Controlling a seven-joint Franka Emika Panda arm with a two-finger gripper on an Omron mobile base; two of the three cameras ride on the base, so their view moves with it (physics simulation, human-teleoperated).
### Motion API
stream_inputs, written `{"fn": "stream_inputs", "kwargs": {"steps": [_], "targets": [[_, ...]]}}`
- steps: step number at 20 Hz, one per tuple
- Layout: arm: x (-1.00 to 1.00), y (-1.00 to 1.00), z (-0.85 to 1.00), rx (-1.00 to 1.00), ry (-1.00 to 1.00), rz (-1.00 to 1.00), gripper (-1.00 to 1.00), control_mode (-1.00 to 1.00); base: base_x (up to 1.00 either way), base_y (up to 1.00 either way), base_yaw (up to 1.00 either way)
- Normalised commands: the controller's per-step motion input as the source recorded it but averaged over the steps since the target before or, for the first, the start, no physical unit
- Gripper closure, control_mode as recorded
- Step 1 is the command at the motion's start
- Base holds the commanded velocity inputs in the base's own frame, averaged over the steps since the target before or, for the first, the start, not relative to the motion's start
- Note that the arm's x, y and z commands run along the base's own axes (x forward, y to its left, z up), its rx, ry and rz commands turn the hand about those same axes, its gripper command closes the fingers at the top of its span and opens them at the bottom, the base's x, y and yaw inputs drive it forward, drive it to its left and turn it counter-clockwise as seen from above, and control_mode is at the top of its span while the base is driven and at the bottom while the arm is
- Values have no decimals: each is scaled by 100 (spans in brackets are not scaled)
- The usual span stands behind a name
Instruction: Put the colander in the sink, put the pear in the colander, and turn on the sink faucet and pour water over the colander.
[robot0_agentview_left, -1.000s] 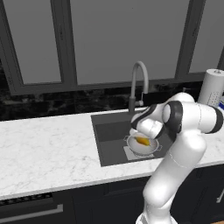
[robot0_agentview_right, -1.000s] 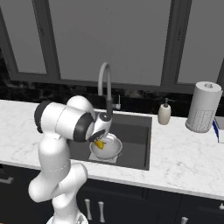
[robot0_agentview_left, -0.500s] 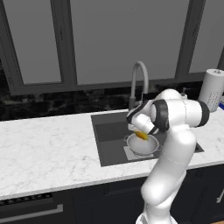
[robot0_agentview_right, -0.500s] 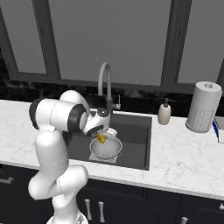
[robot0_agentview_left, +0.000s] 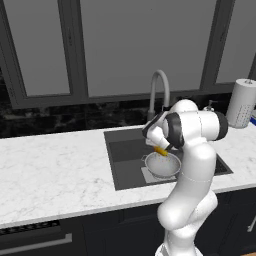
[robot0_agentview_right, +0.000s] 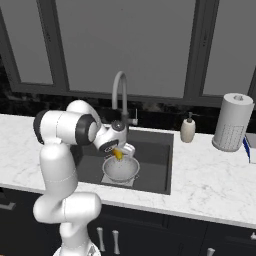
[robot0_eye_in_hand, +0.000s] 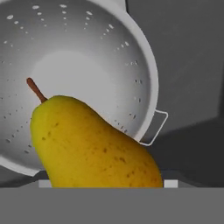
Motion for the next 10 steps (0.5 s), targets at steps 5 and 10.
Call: {"fn": "stream_inputs", "kwargs": {"steps": [5, 10], "targets": [[-87, -52, -74, -3, -6, 11, 100, -100, 0, 0, 0], [-81, -45, -45, -2, -9, 12, 100, -100, 0, 0, 0]]}}
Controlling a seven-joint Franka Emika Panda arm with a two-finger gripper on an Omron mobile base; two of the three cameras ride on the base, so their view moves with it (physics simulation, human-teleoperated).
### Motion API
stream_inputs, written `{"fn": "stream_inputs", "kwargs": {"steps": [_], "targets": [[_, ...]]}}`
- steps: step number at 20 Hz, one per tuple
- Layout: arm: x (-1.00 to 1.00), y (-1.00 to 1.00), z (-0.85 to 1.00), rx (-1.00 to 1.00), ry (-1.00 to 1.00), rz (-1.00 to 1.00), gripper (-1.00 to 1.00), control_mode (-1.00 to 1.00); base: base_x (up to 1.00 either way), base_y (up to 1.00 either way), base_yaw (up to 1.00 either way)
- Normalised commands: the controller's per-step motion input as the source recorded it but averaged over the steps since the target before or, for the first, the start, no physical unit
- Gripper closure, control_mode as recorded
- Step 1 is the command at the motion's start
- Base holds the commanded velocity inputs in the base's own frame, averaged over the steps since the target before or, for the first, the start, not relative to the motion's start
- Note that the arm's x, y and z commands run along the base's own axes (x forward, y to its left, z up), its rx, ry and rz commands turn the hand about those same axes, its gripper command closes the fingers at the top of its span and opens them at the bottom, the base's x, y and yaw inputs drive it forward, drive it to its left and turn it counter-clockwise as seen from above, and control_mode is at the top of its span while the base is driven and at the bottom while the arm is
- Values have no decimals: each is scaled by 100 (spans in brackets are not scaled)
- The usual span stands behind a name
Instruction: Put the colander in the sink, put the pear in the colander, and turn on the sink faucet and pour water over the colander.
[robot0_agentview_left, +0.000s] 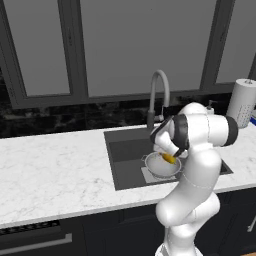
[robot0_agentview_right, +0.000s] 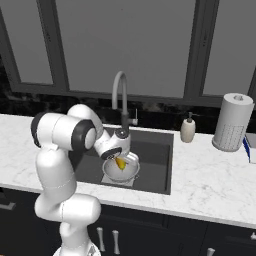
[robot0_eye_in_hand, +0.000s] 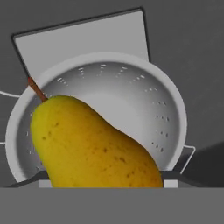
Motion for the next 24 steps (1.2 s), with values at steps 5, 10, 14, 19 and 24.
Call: {"fn": "stream_inputs", "kwargs": {"steps": [5, 10, 14, 19, 24], "targets": [[-18, -17, -40, -1, -11, 13, 100, -100, 0, 0, 0], [-17, 0, -72, -4, -8, 15, 100, -100, 0, 0, 0], [-52, -8, -94, -5, -2, 14, 100, -100, 0, 0, 0], [-49, -16, -93, -5, -3, 14, 100, -100, 0, 0, 0], [-14, -13, -50, -3, -9, 11, 100, -100, 0, 0, 0]]}}
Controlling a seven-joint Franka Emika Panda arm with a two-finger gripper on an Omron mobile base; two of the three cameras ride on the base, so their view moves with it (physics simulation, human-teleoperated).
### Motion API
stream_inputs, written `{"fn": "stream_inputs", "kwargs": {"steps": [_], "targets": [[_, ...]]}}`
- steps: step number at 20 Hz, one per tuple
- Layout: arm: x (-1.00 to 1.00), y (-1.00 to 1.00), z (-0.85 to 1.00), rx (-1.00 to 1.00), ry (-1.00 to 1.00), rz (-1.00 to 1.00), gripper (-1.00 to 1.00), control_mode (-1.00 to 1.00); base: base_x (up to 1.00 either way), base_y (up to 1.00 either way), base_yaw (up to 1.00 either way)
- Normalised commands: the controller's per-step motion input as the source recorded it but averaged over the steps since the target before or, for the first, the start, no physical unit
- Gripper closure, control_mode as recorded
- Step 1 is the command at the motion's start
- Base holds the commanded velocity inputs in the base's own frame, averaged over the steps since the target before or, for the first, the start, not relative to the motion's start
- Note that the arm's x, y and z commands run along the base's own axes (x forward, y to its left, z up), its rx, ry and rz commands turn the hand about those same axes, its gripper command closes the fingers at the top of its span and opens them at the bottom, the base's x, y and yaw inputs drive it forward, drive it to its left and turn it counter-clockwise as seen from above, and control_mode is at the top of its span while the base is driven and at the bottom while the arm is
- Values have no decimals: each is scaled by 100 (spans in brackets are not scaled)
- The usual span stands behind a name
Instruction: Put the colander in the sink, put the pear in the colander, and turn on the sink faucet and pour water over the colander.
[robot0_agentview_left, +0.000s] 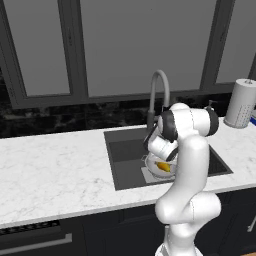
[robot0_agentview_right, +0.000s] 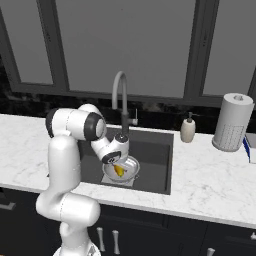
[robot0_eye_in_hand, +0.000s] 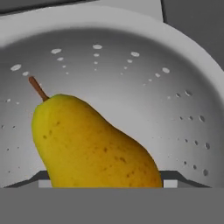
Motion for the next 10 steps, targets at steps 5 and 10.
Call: {"fn": "stream_inputs", "kwargs": {"steps": [5, 10], "targets": [[0, -10, -30, -2, -10, 9, -100, -100, 0, 0, 0], [-13, -17, -33, -3, -13, 9, -100, -100, 0, 0, 0]]}}
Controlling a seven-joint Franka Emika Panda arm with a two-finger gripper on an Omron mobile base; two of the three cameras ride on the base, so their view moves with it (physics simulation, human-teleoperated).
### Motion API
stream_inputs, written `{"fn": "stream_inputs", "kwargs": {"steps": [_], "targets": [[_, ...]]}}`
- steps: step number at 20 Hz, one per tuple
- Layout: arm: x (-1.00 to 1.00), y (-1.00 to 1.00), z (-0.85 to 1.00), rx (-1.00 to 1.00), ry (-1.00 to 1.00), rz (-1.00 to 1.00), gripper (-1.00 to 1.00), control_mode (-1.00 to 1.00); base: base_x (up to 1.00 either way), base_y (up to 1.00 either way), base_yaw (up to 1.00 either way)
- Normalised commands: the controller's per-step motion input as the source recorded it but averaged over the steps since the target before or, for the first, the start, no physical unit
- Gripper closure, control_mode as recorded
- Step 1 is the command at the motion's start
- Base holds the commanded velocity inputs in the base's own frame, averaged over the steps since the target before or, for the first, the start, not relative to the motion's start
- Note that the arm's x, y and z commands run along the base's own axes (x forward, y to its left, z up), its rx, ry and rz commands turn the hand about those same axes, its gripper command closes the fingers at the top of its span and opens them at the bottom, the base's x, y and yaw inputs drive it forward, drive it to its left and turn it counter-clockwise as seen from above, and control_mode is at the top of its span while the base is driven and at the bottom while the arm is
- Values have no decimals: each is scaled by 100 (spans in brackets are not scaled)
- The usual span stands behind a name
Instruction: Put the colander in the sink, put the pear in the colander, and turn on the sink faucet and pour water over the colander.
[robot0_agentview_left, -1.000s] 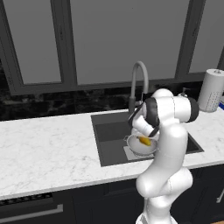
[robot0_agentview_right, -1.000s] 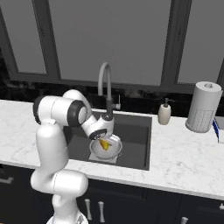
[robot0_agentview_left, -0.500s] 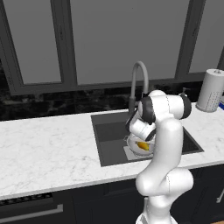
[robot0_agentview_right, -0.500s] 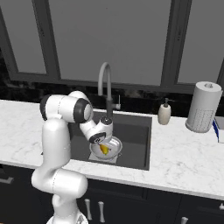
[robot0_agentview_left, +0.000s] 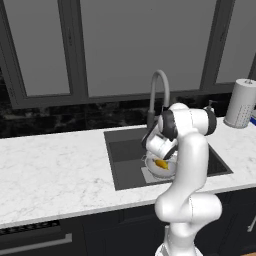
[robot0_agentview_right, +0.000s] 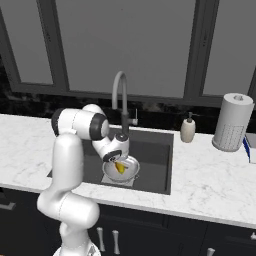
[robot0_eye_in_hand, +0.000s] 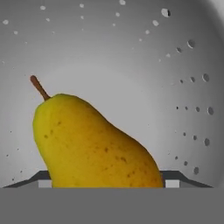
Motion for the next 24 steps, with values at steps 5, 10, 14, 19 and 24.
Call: {"fn": "stream_inputs", "kwargs": {"steps": [5, 10, 14, 19, 24], "targets": [[-47, -27, -14, -1, -15, 10, -100, -100, 0, 0, 0], [-67, -32, 11, 0, -22, 10, -100, -100, 0, 0, 0], [-80, -49, 23, 0, -30, 9, -100, -100, 0, 0, 0], [-67, -56, 2, -1, -27, 8, -100, -100, 0, 0, 0], [-57, -65, 0, -1, -24, 8, -100, -100, 0, 0, 0]]}}
